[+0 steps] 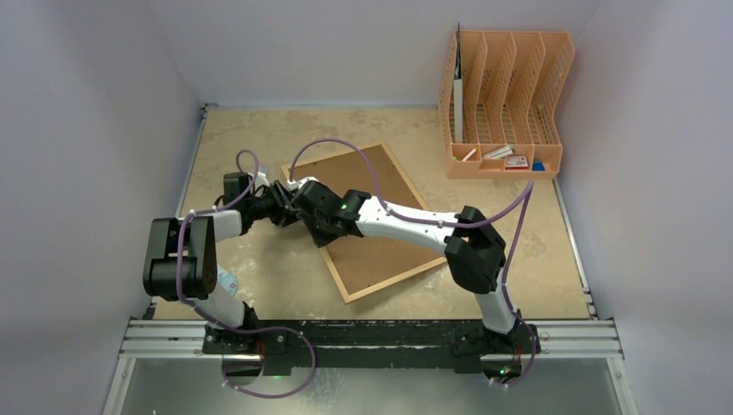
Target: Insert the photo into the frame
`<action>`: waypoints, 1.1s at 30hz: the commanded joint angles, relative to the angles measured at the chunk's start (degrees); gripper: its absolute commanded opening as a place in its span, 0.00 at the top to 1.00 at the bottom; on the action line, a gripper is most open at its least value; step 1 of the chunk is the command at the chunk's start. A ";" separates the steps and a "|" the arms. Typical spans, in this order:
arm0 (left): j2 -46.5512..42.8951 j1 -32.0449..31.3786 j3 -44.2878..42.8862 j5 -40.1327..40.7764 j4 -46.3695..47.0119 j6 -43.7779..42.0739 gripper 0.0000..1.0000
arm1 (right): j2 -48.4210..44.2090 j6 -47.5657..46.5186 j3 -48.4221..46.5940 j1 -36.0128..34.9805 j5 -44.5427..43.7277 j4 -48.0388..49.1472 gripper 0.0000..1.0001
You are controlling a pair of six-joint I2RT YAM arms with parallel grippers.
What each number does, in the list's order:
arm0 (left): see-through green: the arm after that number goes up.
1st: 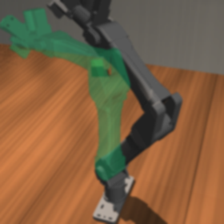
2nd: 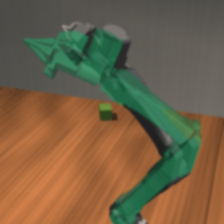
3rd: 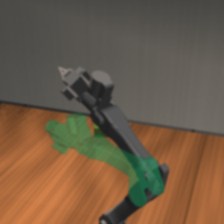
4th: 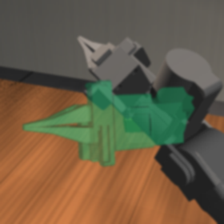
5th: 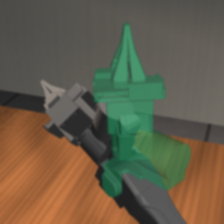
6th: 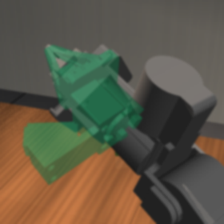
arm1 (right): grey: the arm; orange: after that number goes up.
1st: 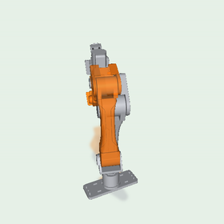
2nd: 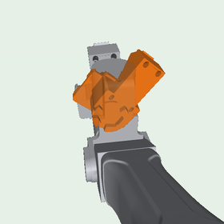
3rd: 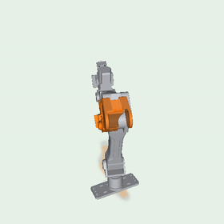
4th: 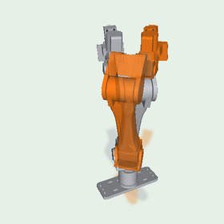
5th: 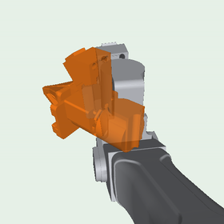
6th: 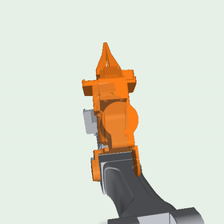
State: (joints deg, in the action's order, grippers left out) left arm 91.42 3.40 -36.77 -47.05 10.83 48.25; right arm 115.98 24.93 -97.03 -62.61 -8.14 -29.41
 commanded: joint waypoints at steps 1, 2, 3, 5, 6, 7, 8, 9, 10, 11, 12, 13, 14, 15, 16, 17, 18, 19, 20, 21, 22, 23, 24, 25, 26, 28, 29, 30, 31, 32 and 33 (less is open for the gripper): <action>0.31 -1.45 1.09 -2.24 6.61 5.03 0.72 | -2.89 -2.64 -2.52 -0.41 0.61 3.38 0.93; -0.40 -1.46 1.17 -1.76 6.58 5.64 0.76 | -2.63 -2.56 -2.93 -0.45 0.09 2.79 0.93; -1.13 -1.45 0.99 -1.10 5.86 5.90 0.79 | -2.38 -2.43 -3.31 -0.46 -0.76 2.15 0.92; -2.47 -1.46 0.08 0.24 3.44 5.91 0.83 | -1.83 -2.46 -4.45 -0.48 -4.44 0.71 0.84; -3.02 -1.44 -0.73 0.96 1.12 5.50 0.86 | -1.69 -2.98 -5.20 -0.60 -6.39 -0.39 0.75; -3.34 -1.44 -1.80 2.09 -1.58 4.79 0.88 | -1.82 -3.35 -5.44 -0.92 -8.06 -0.90 0.65; -3.49 -1.46 -3.06 3.04 -4.92 4.08 0.90 | -2.28 -3.81 -5.27 -1.32 -10.21 -0.92 0.54; -3.57 -1.46 -4.13 4.05 -7.60 3.61 0.92 | -2.85 -4.68 -4.96 -1.82 -12.27 -0.70 0.48; -3.53 -1.47 -5.20 4.57 -9.85 3.39 0.93 | -3.21 -5.17 -4.89 -2.39 -15.00 -0.61 0.42; -3.57 -1.47 -5.95 4.99 -12.37 3.35 0.93 | -3.54 -5.61 -4.88 -2.84 -18.01 -0.65 0.37; -3.65 -1.47 -6.42 5.29 -13.77 3.64 0.94 | -3.70 -6.25 -5.07 -3.21 -19.65 -0.80 0.34; -3.81 -1.45 -6.73 5.34 -14.50 4.30 0.93 | -3.48 -6.77 -5.32 -3.67 -21.40 -1.36 0.32; -3.98 -1.46 -6.94 5.37 -14.90 5.04 0.94 | -2.93 -7.23 -5.83 -4.12 -22.84 -2.00 0.30; -4.09 -1.45 -7.20 5.24 -15.10 5.96 0.93 | -2.28 -7.64 -6.50 -4.72 -24.09 -3.04 0.29; -4.13 -1.46 -7.56 5.03 -15.13 6.86 0.93 | -1.65 -7.77 -7.09 -5.32 -25.69 -4.09 0.27; -4.18 -1.46 -8.03 4.78 -15.18 7.58 0.94 | -0.94 -7.90 -7.64 -6.04 -27.32 -5.31 0.27; -4.29 -1.47 -8.77 4.77 -15.47 8.14 0.93 | -0.28 -7.87 -8.10 -6.74 -29.25 -6.31 0.26; -4.31 -1.44 -9.65 4.90 -16.22 8.31 0.94 | 0.25 -7.66 -8.66 -7.48 -30.96 -7.38 0.25; -4.32 -1.46 -10.57 5.14 -17.44 8.18 0.94 | 0.70 -7.62 -9.00 -8.09 -32.33 -8.30 0.25; -4.27 -1.44 -11.65 5.28 -19.41 7.99 0.93 | 0.95 -7.66 -9.24 -8.54 -33.45 -8.67 0.24; -4.23 -1.45 -12.52 5.16 -20.49 7.78 0.93 | 1.18 -8.12 -9.30 -8.94 -34.11 -8.73 0.24; -4.15 -1.41 -13.33 5.08 -21.30 7.67 0.93 | 1.32 -8.56 -9.31 -9.20 -34.68 -8.61 0.24; -4.19 -1.46 -13.92 5.04 -22.15 7.66 0.93 | 1.54 -9.13 -9.38 -9.46 -35.29 -8.35 0.24; -4.15 -1.42 -14.31 4.93 -22.64 7.79 0.93 | 1.88 -9.78 -9.56 -9.65 -35.88 -8.22 0.24; -4.14 -1.46 -14.69 4.64 -22.84 8.07 0.93 | 2.24 -10.37 -9.86 -9.86 -36.44 -8.19 0.24; -4.06 -1.44 -15.01 3.83 -22.93 8.96 0.93 | 3.07 -11.62 -10.54 -10.61 -37.31 -8.24 0.24; -4.05 -1.46 -15.24 3.54 -23.07 9.21 0.93 | 3.51 -12.06 -10.88 -10.87 -37.69 -8.16 0.24; -4.12 -1.39 -15.52 3.40 -23.39 9.37 0.93 | 4.04 -12.46 -11.16 -11.14 -38.15 -8.26 0.24; -4.16 -1.41 -15.81 3.35 -23.71 9.47 0.93 | 4.54 -12.61 -11.38 -11.29 -38.78 -8.32 0.24; -4.34 -1.46 -16.02 3.36 -24.00 9.49 0.93 | 5.11 -12.74 -11.67 -11.38 -39.38 -8.54 0.24; -4.46 -1.43 -16.17 3.37 -24.35 9.49 0.93 | 5.78 -12.67 -11.97 -11.39 -40.37 -8.95 0.25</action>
State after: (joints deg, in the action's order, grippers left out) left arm 89.25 1.74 -49.67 -42.83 -11.46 53.54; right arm 120.31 13.91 -106.19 -73.56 -42.92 -36.25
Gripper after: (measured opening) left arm 0.257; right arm 0.758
